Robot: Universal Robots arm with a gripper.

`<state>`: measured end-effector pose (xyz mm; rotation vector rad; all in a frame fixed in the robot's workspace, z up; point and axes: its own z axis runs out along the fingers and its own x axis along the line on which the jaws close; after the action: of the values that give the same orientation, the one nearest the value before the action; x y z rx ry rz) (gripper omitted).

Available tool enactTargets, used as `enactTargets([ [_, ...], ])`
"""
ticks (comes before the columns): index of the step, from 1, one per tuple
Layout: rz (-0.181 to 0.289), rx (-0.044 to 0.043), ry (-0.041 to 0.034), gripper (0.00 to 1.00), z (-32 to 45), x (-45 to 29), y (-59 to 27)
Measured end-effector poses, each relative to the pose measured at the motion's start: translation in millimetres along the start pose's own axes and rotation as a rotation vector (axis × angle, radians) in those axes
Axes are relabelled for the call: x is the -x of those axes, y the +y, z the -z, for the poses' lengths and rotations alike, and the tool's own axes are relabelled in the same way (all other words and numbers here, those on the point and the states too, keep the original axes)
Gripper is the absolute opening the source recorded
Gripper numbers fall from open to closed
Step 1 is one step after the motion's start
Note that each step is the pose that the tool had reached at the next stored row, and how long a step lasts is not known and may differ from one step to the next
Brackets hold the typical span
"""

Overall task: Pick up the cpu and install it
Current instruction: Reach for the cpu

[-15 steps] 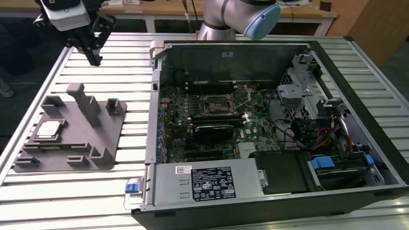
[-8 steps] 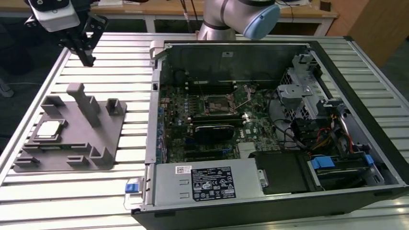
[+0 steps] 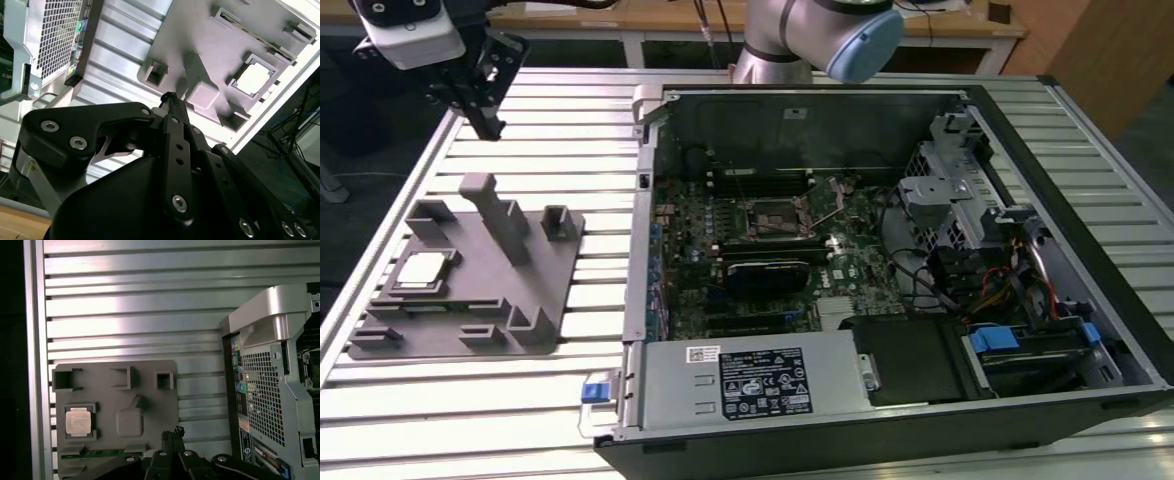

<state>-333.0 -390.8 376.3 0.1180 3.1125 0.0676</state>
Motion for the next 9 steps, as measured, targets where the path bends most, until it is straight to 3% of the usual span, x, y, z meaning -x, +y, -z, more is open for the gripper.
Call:
enactTargets([
  [9, 0.0, 0.0, 0.0, 0.11, -3.0, -14.0, -1.2],
])
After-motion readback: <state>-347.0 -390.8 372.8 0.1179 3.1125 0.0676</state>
